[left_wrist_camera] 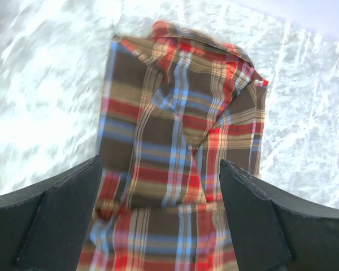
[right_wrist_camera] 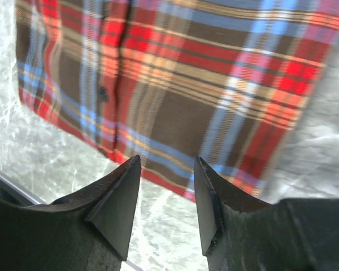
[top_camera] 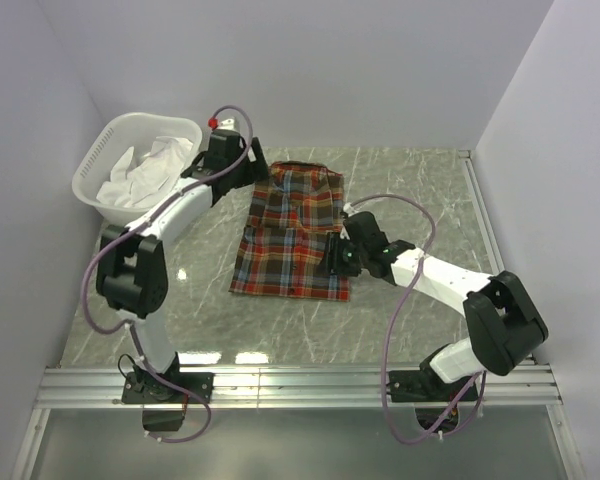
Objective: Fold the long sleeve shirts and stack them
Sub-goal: Fold the shirt
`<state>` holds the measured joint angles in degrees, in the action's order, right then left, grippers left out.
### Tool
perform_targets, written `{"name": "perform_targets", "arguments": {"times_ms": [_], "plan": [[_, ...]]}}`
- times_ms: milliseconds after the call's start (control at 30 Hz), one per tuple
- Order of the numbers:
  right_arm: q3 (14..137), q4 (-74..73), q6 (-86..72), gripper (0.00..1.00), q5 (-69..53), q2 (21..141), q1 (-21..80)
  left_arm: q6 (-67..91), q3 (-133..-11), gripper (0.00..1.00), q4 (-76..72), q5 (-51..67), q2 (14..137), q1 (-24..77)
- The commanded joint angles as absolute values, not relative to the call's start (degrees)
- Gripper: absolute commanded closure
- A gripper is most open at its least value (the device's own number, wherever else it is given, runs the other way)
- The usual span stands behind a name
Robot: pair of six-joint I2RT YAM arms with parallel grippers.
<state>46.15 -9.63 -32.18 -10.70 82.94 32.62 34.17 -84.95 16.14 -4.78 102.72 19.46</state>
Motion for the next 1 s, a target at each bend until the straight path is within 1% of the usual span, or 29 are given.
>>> {"name": "perform_targets", "arguments": {"times_ms": [0,33,167,300,400,433,467,500,533,700,767,800,867,900,933,967], "plan": [[49.65,-13.09,-32.69,0.49,-8.17,82.52,35.59,26.55,-88.15,0.09,15.39,-0.53,109.94,19.42],[50.27,-13.53,-33.30,0.49,-7.83,82.96,36.38,25.93,-91.29,0.09,15.73,0.34,113.69,19.42],[52.03,-14.41,-34.54,0.48,-7.12,85.51,39.98,23.30,-100.97,0.17,20.30,2.63,123.29,19.51],[51.07,-14.07,-35.51,0.48,-6.51,88.41,40.52,22.50,-102.22,0.23,19.51,4.13,126.73,19.60],[49.66,-13.54,-34.98,0.49,-5.10,90.52,39.03,23.29,-100.29,0.31,19.25,5.01,127.79,19.60],[49.83,-13.88,-34.20,0.49,-5.27,91.31,37.89,23.47,-99.67,0.44,19.51,5.10,128.32,19.60],[50.01,-14.41,-33.75,0.49,-5.01,92.80,37.36,24.08,-98.97,0.53,19.86,4.23,128.49,19.60],[50.36,-14.94,-33.23,0.49,-4.92,93.60,36.83,24.60,-98.01,0.61,20.04,3.78,128.41,19.60],[51.06,-15.64,-32.18,0.49,-4.57,94.30,36.30,25.13,-95.13,0.67,19.60,3.00,127.71,19.60],[53.43,-21.60,-28.40,0.50,-1.06,97.29,29.72,32.94,-82.29,0.70,18.19,0.36,121.22,18.81],[55.28,-23.02,-26.64,0.50,-0.09,97.82,25.25,37.32,-75.35,0.69,18.19,0.27,116.30,18.72],[56.33,-24.51,-25.93,0.50,-0.09,98.17,23.66,39.01,-70.01,0.69,17.85,0.18,114.45,18.81],[61.07,-26.27,-23.91,0.50,2.02,99.92,21.11,42.78,-63.31,0.66,15.13,2.10,107.34,18.90],[62.91,-27.50,-23.30,0.50,2.20,100.54,19.27,43.93,-56.76,0.65,12.51,3.50,104.79,19.33],[66.76,-27.86,-22.16,0.50,2.46,101.33,18.73,44.82,-53.73,0.61,11.52,4.30,99.81,19.94],[68.71,-28.04,-21.71,0.50,2.63,102.90,18.20,46.91,-50.92,0.59,10.73,4.92,97.32,20.47]]}}
